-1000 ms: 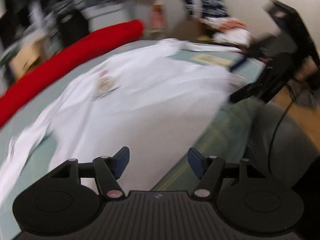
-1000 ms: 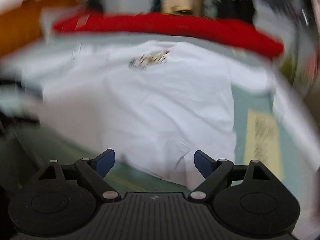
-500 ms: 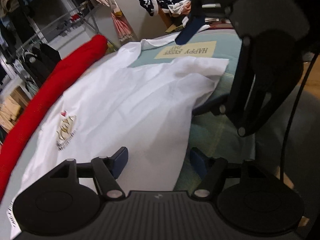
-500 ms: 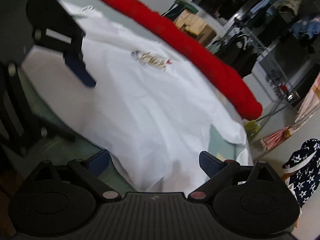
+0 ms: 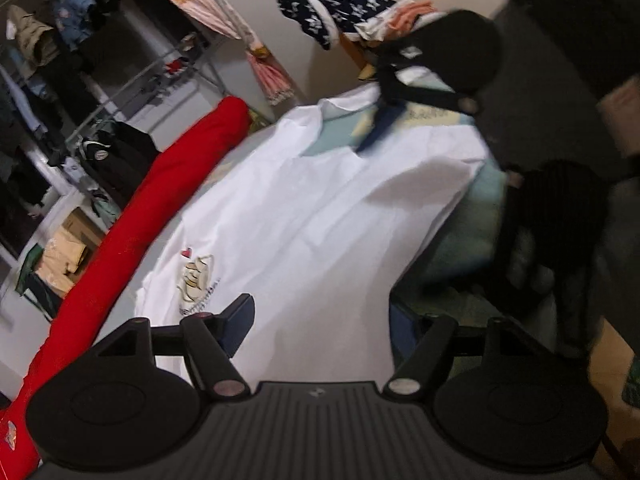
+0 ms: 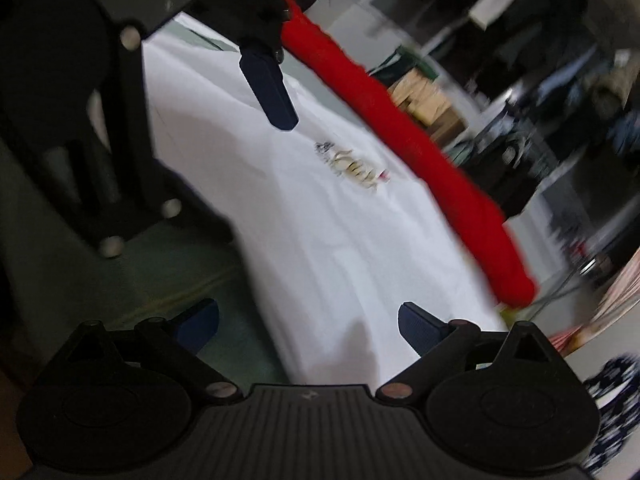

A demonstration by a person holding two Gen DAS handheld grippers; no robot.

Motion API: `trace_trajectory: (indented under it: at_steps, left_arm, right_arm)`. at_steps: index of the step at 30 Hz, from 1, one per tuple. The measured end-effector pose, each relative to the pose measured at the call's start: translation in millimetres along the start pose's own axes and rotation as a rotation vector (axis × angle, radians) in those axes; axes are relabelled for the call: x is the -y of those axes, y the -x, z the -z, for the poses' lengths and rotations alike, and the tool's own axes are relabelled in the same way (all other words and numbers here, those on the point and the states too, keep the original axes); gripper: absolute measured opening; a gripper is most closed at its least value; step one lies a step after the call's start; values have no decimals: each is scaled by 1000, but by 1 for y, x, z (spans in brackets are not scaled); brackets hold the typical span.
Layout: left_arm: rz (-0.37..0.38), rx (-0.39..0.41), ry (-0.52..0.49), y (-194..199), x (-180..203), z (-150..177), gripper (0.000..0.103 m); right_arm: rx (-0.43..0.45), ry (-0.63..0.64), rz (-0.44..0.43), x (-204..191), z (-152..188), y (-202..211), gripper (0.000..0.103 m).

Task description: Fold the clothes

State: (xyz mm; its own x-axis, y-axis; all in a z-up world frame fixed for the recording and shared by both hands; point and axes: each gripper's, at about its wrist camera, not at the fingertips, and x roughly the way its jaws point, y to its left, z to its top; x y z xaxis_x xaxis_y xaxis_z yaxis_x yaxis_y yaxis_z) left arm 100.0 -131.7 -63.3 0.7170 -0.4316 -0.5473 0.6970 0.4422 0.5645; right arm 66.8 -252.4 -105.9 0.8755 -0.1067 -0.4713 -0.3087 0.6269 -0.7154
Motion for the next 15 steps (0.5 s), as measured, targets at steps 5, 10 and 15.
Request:
trace_trajectory:
  at_steps: [5, 10, 15]
  left_arm:
    - [34, -11, -20, -3, 10, 6, 72]
    - [-88, -8, -105, -19, 26, 1, 72]
    - [-222, -26, -216, -15, 35, 16, 73]
  right_arm:
    - [-21, 78, 161, -2, 5, -4, 98]
    - [82, -13, 228, 10, -7, 17, 98]
    - [73, 6, 213, 8, -2, 10, 99]
